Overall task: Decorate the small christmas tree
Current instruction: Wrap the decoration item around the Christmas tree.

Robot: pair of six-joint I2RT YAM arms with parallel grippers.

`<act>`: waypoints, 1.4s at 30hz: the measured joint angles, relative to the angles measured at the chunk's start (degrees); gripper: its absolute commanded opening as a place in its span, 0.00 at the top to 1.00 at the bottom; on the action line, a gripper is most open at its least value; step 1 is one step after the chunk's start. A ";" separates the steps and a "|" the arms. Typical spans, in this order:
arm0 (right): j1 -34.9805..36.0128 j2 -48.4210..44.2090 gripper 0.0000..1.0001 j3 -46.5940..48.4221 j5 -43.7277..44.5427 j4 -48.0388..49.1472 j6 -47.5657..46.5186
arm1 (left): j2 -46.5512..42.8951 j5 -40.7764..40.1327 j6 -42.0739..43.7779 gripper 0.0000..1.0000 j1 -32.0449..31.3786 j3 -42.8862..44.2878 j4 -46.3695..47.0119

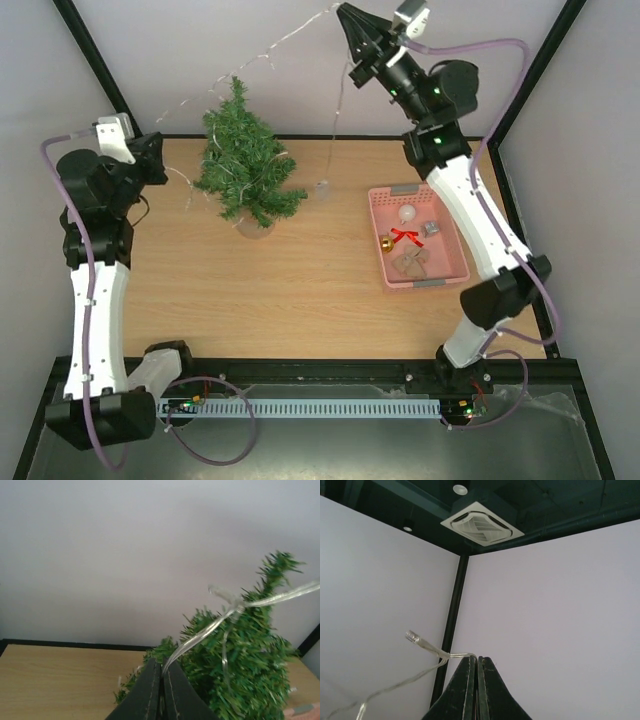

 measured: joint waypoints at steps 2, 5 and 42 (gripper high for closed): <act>0.09 4.24 0.98 4.52 -0.11 -0.04 -0.07 | 1.40 1.29 -2.25 0.97 2.60 -0.17 1.62; 0.39 9.92 0.98 10.99 0.11 -0.98 -0.44 | 3.28 2.99 -5.95 0.97 5.29 -0.59 4.52; 0.61 31.98 0.98 21.70 15.47 -19.58 -14.82 | 35.36 1.97 -12.31 0.93 8.55 4.83 7.74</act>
